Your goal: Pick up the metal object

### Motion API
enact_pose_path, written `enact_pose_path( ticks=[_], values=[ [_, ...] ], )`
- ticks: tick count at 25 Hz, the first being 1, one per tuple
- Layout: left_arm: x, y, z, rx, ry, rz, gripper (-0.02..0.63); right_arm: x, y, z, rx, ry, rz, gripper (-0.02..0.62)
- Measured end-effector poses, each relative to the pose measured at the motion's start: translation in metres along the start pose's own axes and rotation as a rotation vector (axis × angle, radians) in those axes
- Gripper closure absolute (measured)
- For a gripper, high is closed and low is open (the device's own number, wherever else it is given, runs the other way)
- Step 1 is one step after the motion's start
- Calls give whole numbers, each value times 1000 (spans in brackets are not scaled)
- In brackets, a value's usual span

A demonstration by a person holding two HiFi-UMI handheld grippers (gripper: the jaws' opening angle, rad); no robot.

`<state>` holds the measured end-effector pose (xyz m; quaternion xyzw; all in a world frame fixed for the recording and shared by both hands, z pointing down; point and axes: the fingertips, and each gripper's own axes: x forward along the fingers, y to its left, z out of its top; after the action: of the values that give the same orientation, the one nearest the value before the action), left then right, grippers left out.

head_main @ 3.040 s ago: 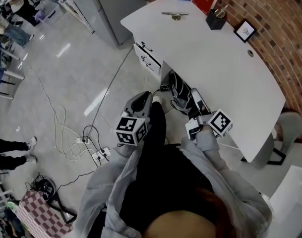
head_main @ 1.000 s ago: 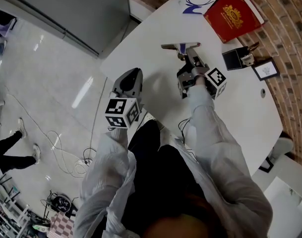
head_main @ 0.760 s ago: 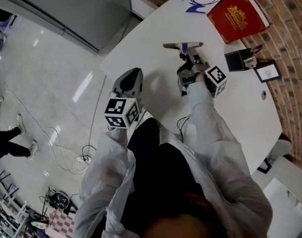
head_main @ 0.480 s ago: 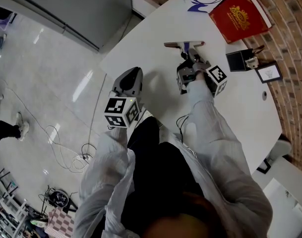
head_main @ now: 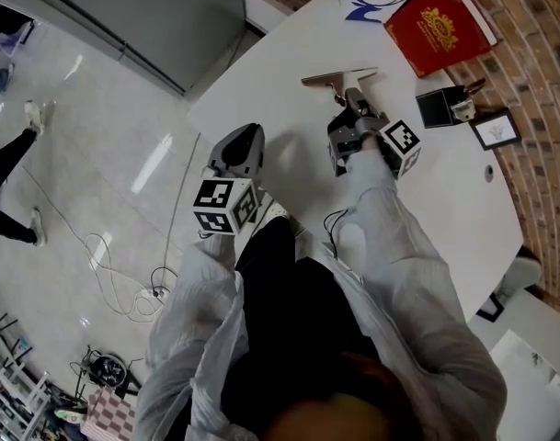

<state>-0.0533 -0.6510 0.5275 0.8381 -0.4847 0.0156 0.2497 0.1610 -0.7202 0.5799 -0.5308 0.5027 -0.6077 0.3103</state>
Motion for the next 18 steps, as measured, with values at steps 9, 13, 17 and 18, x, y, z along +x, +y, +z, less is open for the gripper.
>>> enact_pose_path(
  ticks=[9, 13, 17, 18],
  values=[
    [-30, -22, 10, 38, -36, 3, 569, -35, 42, -12, -259, 57, 87, 581],
    [-49, -39, 12, 55, -53, 5, 569, -63, 57, -18, -348, 71, 114, 581],
    [-71, -63, 12, 70, -70, -1, 569, -98, 72, -20, -516, 63, 135, 581],
    [-77, -68, 11, 71, -73, -1, 569, -108, 75, -21, -556, 61, 141, 581]
  ],
)
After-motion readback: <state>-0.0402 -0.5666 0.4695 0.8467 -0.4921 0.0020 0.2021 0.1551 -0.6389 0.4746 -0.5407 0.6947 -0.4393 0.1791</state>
